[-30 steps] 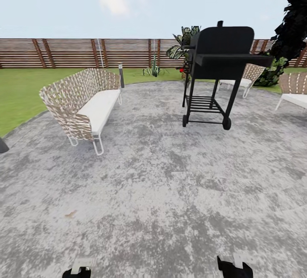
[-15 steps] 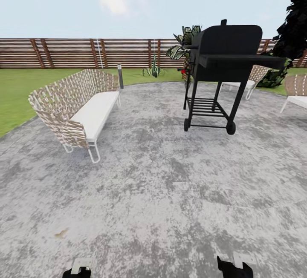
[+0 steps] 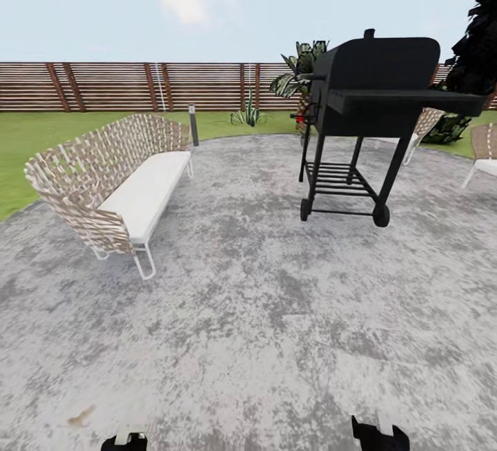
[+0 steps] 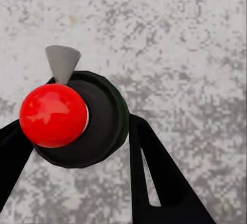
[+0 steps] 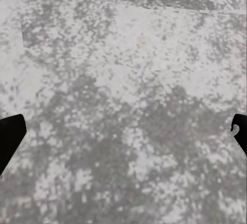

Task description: Pick up the pesticide atomizer in the garden and spray insectifuge to fully cover both potted plants in the garden.

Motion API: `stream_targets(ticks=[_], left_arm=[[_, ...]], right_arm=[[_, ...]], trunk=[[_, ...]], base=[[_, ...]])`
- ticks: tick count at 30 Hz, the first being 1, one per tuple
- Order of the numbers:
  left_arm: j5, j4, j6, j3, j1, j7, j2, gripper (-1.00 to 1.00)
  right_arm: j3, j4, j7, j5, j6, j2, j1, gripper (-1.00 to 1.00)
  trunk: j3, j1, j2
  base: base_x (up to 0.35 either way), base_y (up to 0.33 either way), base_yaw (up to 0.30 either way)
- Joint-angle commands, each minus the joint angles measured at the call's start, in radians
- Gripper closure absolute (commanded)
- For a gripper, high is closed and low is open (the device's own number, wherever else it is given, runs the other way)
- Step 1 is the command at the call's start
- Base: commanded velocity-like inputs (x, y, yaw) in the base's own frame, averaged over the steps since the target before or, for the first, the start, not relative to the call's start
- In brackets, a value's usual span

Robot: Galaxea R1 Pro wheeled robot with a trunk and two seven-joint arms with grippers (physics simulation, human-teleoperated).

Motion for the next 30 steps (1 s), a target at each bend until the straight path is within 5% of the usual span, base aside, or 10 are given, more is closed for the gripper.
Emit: stream_targets(ticks=[1,30], left_arm=[[-0.007,0.001,-0.003,0.008,-0.001,-0.003,0.0,1.0],[-0.007,0.001,-0.003,0.008,-0.001,-0.003,0.0,1.0]], right_arm=[[0.008,0.0,-0.004,-0.006,-0.002,0.0,0.0,-1.0],[0.008,0.0,-0.004,-0.006,-0.002,0.0,0.0,-1.0]], trunk=[[-0.001,0.0,0.0],[-0.001,0.0,0.0]], base=[[0.336,0.0,0.0],[0.336,0.0,0.0]])
